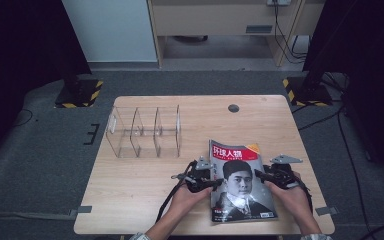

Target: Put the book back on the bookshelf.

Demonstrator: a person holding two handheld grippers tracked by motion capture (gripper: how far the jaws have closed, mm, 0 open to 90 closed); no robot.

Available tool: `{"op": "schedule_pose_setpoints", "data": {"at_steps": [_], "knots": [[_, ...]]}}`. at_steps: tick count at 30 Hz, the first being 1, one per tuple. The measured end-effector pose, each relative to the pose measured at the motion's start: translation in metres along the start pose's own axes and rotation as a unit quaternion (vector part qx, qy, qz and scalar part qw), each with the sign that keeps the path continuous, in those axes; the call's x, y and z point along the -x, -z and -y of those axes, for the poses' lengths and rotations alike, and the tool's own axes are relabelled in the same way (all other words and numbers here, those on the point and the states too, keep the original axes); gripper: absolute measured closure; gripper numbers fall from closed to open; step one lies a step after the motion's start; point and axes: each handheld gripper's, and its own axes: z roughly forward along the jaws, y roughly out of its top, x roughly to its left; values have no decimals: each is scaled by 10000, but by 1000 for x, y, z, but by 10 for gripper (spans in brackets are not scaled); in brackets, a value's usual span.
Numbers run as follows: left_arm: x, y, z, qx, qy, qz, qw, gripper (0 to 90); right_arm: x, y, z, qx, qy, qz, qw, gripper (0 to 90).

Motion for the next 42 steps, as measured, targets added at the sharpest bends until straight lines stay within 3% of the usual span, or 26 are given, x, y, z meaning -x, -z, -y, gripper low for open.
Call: {"op": "schedule_pose_setpoints", "data": {"at_steps": [5, 8, 13, 15, 17, 20, 21, 25, 33, 42], "knots": [[-5, -3, -10, -6, -17, 160, 9999, 332, -1, -1, -1, -6, 39, -45, 10000, 549], [-12, -5, -19, 80, 104, 269, 9996, 258, -1, -1, -1, 0, 48, -59, 10000, 548], [-25, -13, -31, -21, 369, 437, 9984, 210, 0, -1, -1, -9, 59, -81, 9999, 547], [-29, -14, -34, -50, 449, 431, 9980, 225, 0, -1, -1, -4, 20, -80, 10000, 546], [-32, -14, -37, -81, 370, 337, 9987, 323, 0, -1, -1, -21, 42, -83, 10000, 546], [-34, -13, -42, -54, 412, 330, 9986, 359, -2, -1, -1, -31, 35, -89, 9999, 543], [-36, -13, -45, -85, 314, 254, 9991, 415, -3, -1, -1, -35, 40, -91, 9999, 542], [-37, -13, -48, -80, 302, 222, 9993, 482, -4, -2, -1, -30, 51, -88, 9999, 542], [-39, -16, -55, -149, 287, 187, 9993, 518, -8, -2, -2, -23, 157, -18, 9999, 562], [-39, -19, -64, -184, 271, 128, 9994, 533, -11, -3, -2, -16, 241, -120, 9996, 569]]}}
